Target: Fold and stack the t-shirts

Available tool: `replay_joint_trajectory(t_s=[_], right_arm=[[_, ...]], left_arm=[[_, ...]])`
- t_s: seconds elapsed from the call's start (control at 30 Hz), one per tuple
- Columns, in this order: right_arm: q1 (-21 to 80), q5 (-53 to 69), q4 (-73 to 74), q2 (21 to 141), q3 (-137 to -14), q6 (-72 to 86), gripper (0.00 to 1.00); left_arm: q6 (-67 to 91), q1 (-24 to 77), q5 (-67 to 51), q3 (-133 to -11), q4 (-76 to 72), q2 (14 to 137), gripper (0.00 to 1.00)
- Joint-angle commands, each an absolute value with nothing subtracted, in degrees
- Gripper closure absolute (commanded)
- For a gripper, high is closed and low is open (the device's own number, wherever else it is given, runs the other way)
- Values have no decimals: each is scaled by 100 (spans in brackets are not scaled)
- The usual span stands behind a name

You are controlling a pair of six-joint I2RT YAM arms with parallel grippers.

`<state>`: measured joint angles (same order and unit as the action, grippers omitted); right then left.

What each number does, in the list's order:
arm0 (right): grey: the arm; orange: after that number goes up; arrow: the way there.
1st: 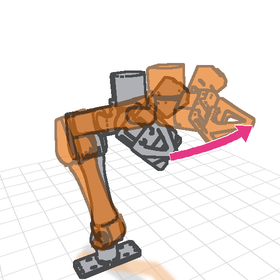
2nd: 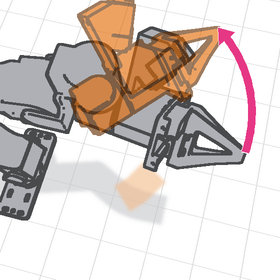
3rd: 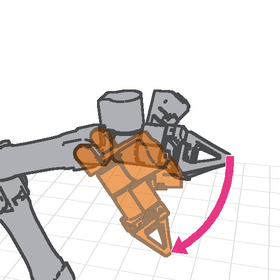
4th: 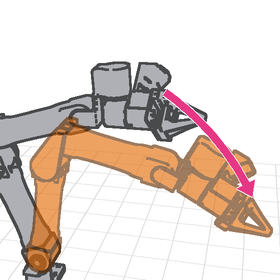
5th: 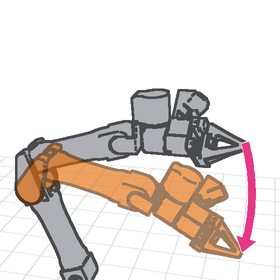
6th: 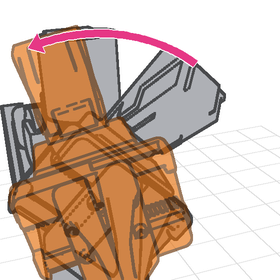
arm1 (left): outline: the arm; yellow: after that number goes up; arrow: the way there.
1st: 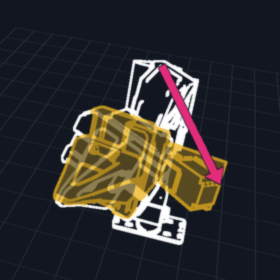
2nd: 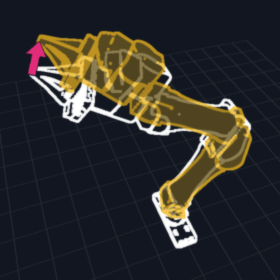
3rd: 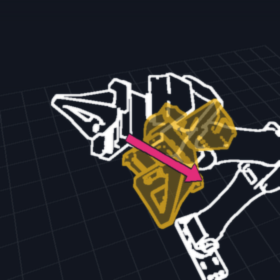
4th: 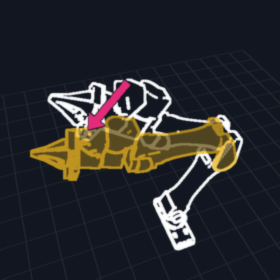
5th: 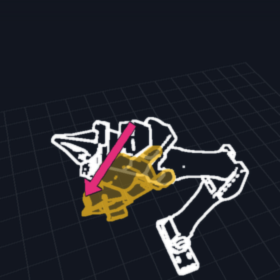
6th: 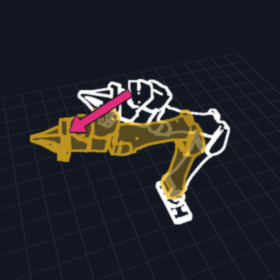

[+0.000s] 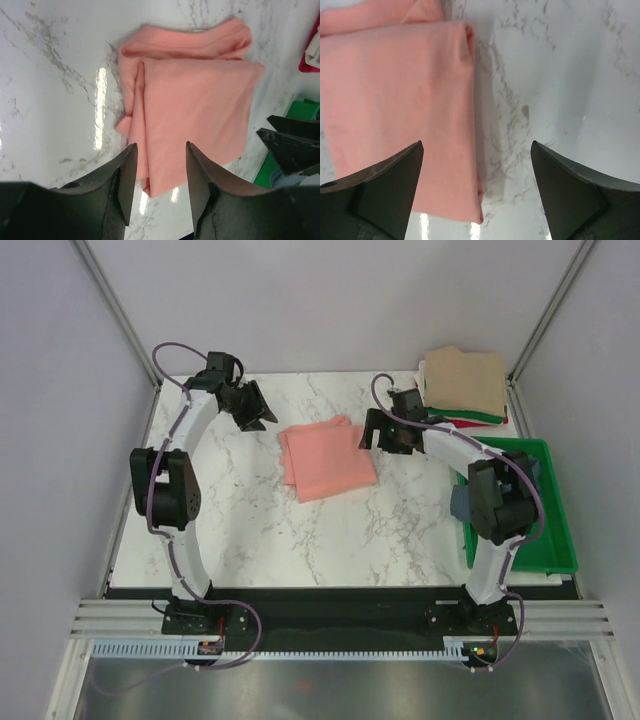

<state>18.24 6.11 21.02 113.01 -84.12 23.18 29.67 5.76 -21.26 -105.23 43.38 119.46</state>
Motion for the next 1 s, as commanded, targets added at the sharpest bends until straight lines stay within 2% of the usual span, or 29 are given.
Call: replay_joint_trajectory(t_s=[0.0,0.23,0.37,0.53,0.7,0.87,0.97], right_arm=[[1933,1204,749,10609,-7183,2724,5],[3038,1081,53,9924,-5619,3260,10],[3454,1003,210,9379,-5441,3173,9],[3297,361,1394,8702,-5729,2472,3],[2647,658,1548,8622,-5818,2285,2],[2039,2105,678,9569,-6160,2251,2],[1916,2416,238,10264,-6608,2259,2]], left_arm=[[2637,650,-2039,-10047,4421,10742,50],[2198,668,-1899,-9352,4675,9836,50],[1899,668,-1557,-9238,4886,9651,50],[1907,668,-1424,-8685,4571,9326,51],[1898,668,-1292,-8587,4509,9211,52],[1934,668,-1239,-8429,4404,9097,52],[1951,668,-1265,-8341,4351,9079,52]])
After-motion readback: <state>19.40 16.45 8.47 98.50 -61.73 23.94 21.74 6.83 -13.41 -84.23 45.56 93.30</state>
